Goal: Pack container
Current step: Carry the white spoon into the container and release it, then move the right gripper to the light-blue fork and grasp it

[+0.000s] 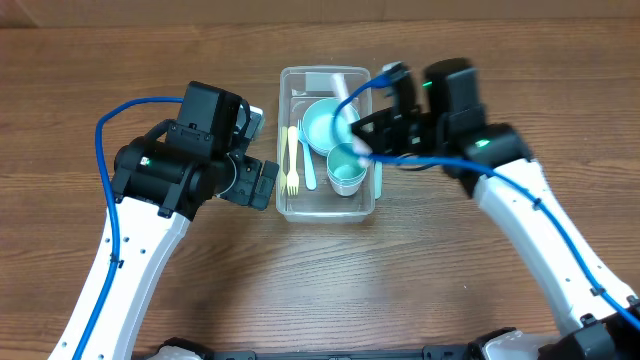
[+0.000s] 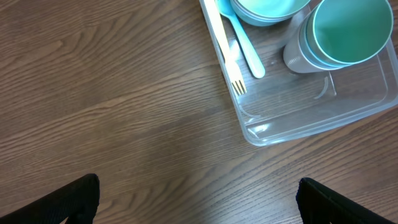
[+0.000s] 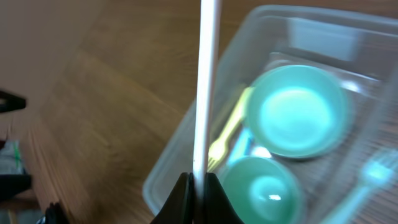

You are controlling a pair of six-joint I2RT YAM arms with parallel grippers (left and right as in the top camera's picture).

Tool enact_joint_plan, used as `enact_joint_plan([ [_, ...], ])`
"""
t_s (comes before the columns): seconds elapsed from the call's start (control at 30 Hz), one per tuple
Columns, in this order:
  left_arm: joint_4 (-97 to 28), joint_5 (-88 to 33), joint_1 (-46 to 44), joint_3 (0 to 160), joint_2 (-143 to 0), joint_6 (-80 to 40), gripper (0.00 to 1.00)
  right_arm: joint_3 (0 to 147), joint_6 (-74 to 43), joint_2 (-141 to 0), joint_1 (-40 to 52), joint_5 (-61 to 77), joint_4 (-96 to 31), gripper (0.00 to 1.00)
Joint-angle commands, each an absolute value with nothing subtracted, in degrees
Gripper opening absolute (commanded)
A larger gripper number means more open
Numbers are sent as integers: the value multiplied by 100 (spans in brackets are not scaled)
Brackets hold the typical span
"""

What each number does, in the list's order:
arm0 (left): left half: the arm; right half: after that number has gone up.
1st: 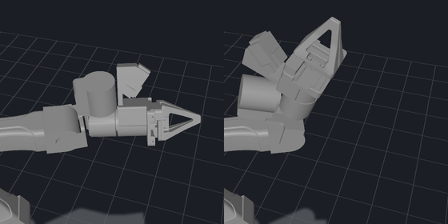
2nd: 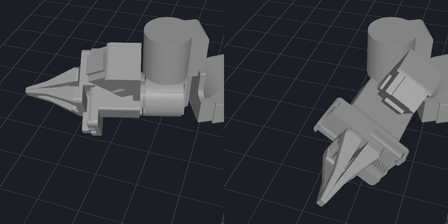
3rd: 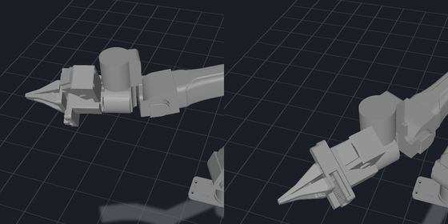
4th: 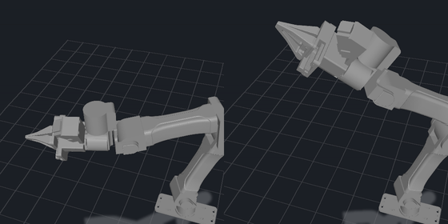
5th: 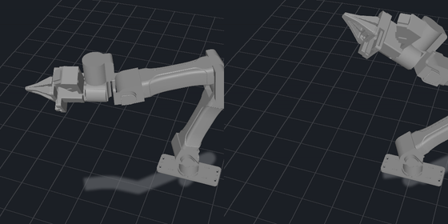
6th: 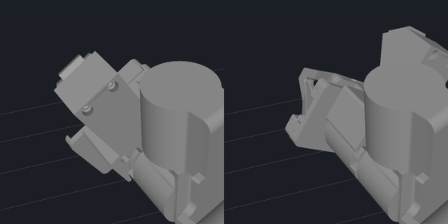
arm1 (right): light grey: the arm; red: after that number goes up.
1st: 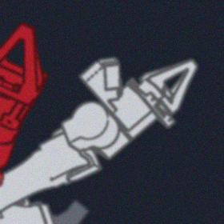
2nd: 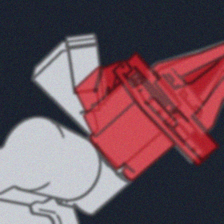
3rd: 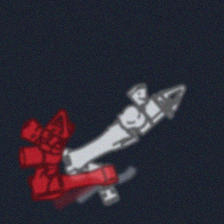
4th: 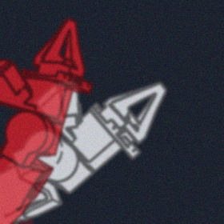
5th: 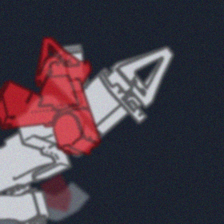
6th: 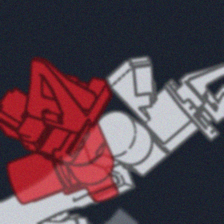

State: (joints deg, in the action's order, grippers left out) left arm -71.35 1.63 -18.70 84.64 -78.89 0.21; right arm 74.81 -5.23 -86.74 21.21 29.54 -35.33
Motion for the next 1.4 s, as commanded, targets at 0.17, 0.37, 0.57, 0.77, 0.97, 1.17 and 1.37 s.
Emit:
enact_joint_plan([
  [0.17,-7133,54,-1839,8447,-7909,113,100,7618,-1925,-9308,3444,1898,-2808,4],
  [0.37,-7133,51,-1839,8444,-7909,113,100,7618,-2585,-10151,3579,1629,-2309,4],
  [0.57,-7133,54,-1839,8444,-7909,113,100,7618,-2897,-10285,3579,1396,-2134,45],
  [0.77,-7133,51,-1839,8444,-7909,113,100,7627,-2871,-9734,3363,1396,-2123,58],
  [0.97,-7133,51,-1839,8447,-7909,113,100,7627,-2613,-7791,2493,722,-3061,59],
  [1.17,-7133,51,-1839,8447,-7909,113,100,7295,-2611,-7784,1179,-250,-4233,59],
  [1.37,-7133,54,-1839,8444,-7909,113,100,6923,-2093,-9564,1044,375,-3736,59],
])
